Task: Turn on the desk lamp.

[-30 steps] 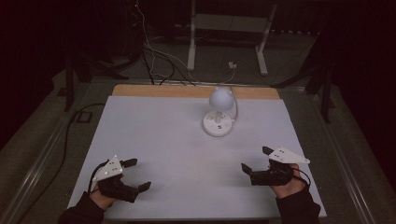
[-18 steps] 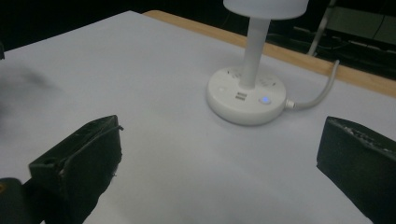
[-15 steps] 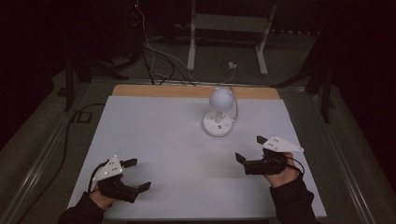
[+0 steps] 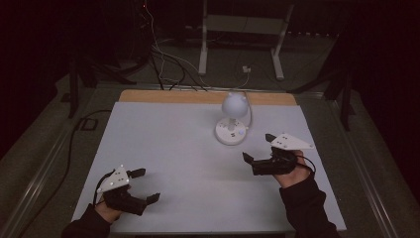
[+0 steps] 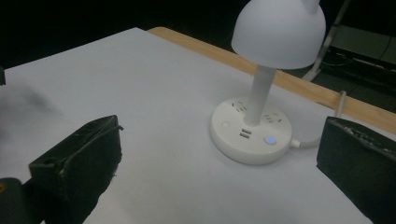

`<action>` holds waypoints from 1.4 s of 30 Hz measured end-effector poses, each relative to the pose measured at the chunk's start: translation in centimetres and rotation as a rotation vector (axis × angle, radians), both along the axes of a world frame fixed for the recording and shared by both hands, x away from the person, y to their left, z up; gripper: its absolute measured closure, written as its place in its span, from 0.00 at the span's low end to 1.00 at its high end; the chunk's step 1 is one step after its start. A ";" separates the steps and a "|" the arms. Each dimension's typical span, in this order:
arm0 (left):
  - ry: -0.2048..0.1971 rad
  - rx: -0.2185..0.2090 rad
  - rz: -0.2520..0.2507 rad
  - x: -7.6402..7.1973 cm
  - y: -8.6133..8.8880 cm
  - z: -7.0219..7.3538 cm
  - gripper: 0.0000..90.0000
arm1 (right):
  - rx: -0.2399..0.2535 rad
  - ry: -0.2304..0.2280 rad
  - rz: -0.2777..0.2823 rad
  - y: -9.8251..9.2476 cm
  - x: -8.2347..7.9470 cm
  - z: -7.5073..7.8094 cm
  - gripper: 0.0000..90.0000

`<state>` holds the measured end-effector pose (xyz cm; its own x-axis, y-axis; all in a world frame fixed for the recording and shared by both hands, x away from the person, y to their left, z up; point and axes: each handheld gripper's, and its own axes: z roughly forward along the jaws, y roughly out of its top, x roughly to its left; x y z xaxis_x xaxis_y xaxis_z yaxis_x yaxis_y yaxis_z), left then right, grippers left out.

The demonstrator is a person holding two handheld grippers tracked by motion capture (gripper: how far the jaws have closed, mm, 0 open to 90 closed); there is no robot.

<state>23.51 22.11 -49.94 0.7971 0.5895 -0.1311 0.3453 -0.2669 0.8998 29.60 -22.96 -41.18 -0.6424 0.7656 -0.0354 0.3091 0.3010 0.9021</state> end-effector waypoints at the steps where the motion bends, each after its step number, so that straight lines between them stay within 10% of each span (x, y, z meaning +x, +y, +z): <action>1: 0.000 0.000 -0.001 0.0 0.0 0.0 0.00 | 0.000 0.000 0.000 0.0 0.0 0.0 0.00; 42: 0.002 -0.007 -0.008 -0.1 0.0 0.0 0.00 | 0.008 -0.017 0.032 5.4 4.8 -0.7 0.02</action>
<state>23.46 22.10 -49.89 0.8017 0.5818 -0.1369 0.3451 -0.2635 0.9008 34.40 -17.53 -41.84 -0.6659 0.7449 -0.0404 0.2836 0.3029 0.9099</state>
